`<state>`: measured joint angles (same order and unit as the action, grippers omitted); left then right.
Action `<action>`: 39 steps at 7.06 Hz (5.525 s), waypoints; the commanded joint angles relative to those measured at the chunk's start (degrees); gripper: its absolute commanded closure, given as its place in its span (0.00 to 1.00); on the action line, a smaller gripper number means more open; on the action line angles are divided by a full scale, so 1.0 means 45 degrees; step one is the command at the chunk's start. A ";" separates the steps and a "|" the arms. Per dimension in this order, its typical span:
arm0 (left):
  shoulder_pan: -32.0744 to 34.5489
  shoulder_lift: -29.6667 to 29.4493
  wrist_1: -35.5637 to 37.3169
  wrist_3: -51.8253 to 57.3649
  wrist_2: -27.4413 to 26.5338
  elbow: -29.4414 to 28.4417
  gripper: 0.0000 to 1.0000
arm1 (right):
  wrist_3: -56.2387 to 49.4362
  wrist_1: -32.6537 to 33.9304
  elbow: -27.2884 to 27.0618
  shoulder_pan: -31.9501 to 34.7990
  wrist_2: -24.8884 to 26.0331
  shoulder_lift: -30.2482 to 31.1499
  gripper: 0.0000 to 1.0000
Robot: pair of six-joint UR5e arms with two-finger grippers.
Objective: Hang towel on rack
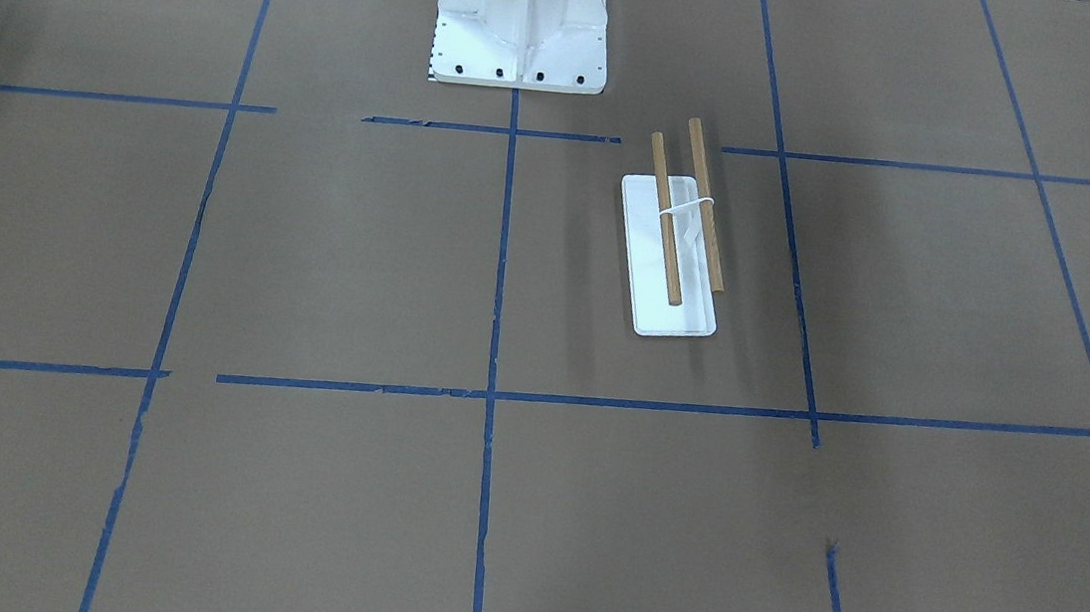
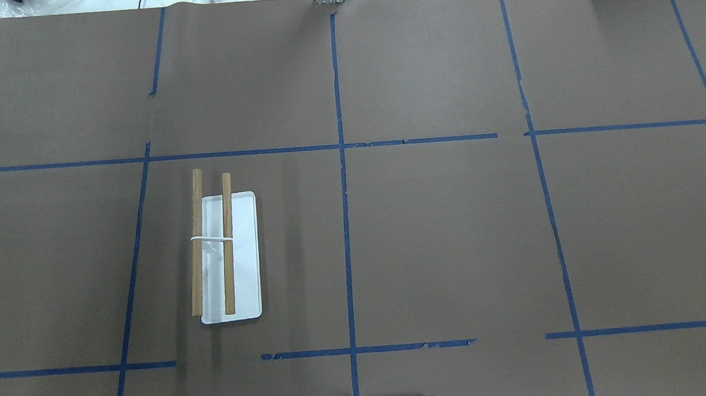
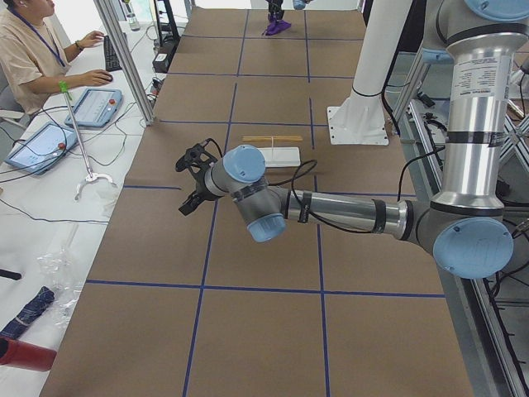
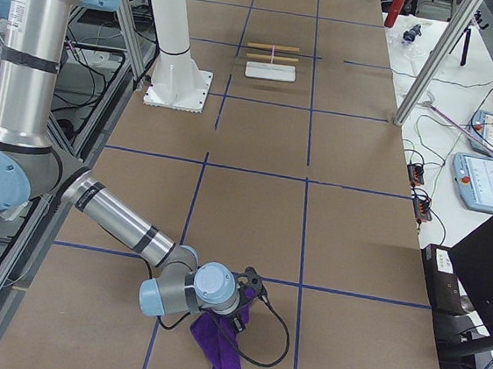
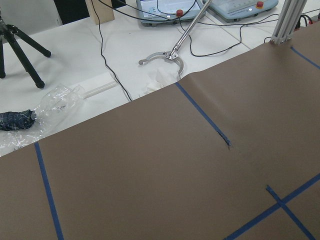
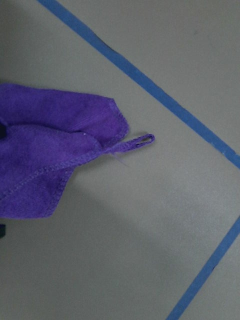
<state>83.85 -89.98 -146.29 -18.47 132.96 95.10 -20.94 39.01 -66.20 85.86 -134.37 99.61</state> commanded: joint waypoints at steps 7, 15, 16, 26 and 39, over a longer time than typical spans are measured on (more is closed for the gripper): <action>-0.0969 -0.0237 0.0105 -0.0056 0.0023 0.0311 0.00 | 0.0276 0.2864 -0.2625 0.0608 -0.0121 -0.1699 1.00; -0.5560 -0.7417 0.5733 -1.0318 -0.1043 0.1167 0.00 | 0.7501 0.3303 -0.7394 -0.2553 -0.0258 -0.3717 1.00; -0.6592 -0.8780 0.8109 -1.1277 -0.2211 0.1133 0.00 | 0.7969 0.3303 -0.7805 -0.2885 -0.0257 -0.3717 1.00; -1.0704 -1.4260 0.9461 -2.1401 -0.6712 -0.2553 0.36 | 1.2096 0.3381 -1.1500 -0.9347 0.7100 -0.4497 1.00; -1.0802 -1.2470 0.9423 -2.1913 -0.6696 -0.1234 1.00 | 1.2055 0.3459 -1.1812 -1.1072 0.8708 -0.5455 1.00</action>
<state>35.31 -147.67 -103.75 -117.48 102.93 88.23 33.34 54.57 -119.14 36.08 -95.18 75.06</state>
